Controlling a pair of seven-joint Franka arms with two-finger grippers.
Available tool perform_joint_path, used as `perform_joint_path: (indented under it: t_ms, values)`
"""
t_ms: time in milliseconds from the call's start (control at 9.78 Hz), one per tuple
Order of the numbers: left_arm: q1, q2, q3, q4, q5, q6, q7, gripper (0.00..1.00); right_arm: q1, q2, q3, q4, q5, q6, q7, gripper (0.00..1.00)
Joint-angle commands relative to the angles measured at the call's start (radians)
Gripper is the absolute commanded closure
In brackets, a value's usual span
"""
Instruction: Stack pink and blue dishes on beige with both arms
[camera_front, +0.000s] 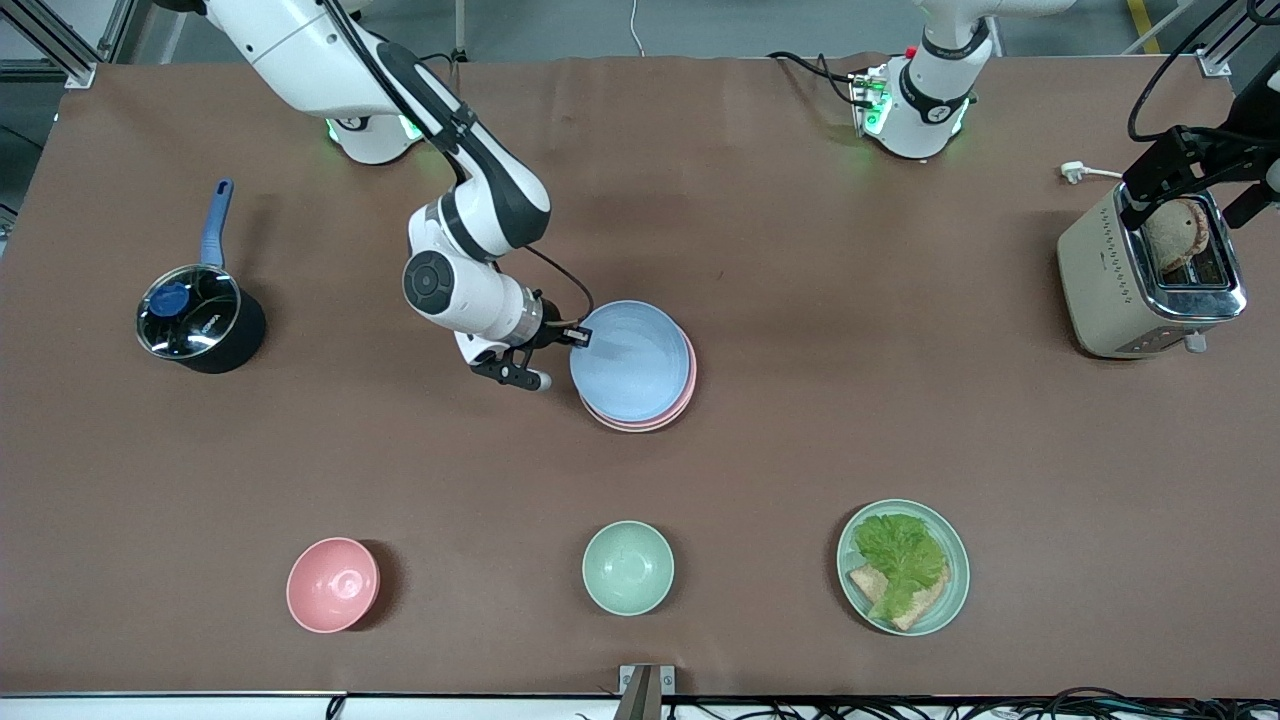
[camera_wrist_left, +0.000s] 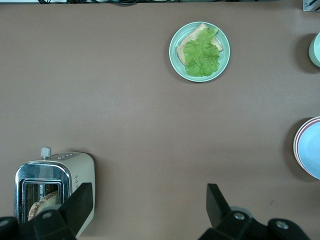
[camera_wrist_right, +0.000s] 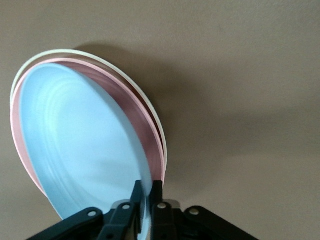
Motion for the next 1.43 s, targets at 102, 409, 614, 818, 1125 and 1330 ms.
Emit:
perform_joint_path:
  t_ms: [102,409,614,818,1125,1330]
  values:
    - [-0.007,0.157,0.001,0.179,0.002,-0.191,-0.03,0.0,-0.013,-0.041,0.0,-0.005,-0.022,0.011,-0.005,0.0]
    - [-0.004,0.143,0.0,0.152,-0.038,-0.187,-0.067,0.0,-0.141,-0.25,0.003,-0.002,-0.258,-0.226,0.007,0.0]
    - [0.008,0.138,0.001,0.144,-0.057,-0.167,-0.062,0.0,-0.255,-0.402,0.0,0.024,-0.357,-0.366,-0.005,0.0]
    - [0.01,0.079,0.001,0.066,-0.049,-0.083,-0.061,0.0,-0.317,-0.426,-0.087,0.214,-0.381,-0.593,-0.103,0.0]
    - [0.01,0.068,-0.003,0.052,0.001,-0.061,-0.025,0.0,-0.32,-0.432,-0.296,0.443,-0.422,-0.881,-0.294,0.0]
    - [0.012,0.074,-0.003,0.055,0.003,-0.072,0.007,0.0,-0.327,-0.455,-0.349,0.485,-0.421,-0.975,-0.312,0.0]
